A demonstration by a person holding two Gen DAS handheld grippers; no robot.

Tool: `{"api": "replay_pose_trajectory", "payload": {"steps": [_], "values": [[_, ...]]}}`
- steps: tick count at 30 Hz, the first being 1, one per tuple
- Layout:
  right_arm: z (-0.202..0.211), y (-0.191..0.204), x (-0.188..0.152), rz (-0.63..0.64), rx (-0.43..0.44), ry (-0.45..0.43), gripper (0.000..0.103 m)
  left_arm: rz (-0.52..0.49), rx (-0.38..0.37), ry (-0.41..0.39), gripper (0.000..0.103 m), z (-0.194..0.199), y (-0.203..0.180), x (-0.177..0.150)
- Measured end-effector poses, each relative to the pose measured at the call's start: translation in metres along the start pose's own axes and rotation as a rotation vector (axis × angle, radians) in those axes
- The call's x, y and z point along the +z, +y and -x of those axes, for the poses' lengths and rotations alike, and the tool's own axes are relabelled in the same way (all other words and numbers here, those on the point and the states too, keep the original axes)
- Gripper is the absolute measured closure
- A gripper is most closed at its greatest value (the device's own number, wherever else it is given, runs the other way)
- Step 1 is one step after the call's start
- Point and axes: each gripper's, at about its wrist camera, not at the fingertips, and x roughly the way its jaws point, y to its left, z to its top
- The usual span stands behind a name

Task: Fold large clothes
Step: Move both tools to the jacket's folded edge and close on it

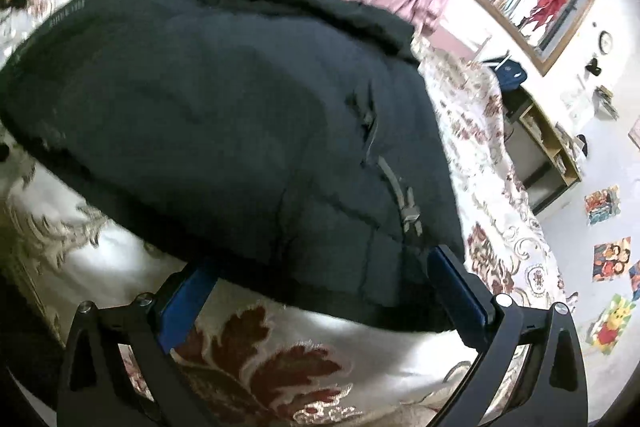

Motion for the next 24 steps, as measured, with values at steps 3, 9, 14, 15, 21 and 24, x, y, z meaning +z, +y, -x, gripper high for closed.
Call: {"api": "replay_pose_trajectory", "payload": {"steps": [3,9,14,15,21,24], "values": [[0.008,-0.01,-0.002,-0.066,0.022,-0.096,0.002,0.018,-0.04,-0.022,0.0,0.005,0.004,0.0],[0.015,-0.02,-0.011,-0.16,0.063,-0.239,0.002,-0.048,-0.026,-0.054,0.0,0.007,-0.01,-0.001],[0.005,-0.019,-0.015,-0.154,0.055,-0.256,0.002,-0.063,0.063,-0.099,0.0,0.001,-0.013,0.002],[0.006,-0.019,-0.015,-0.157,0.058,-0.256,0.002,-0.062,0.082,-0.109,0.0,-0.001,-0.013,0.003],[-0.009,-0.019,-0.008,-0.139,0.024,-0.187,0.002,-0.053,0.17,-0.153,0.0,-0.008,-0.009,0.008],[-0.027,-0.011,-0.006,-0.107,-0.02,-0.087,0.002,-0.04,0.202,-0.168,0.0,-0.011,-0.005,0.011]]}}
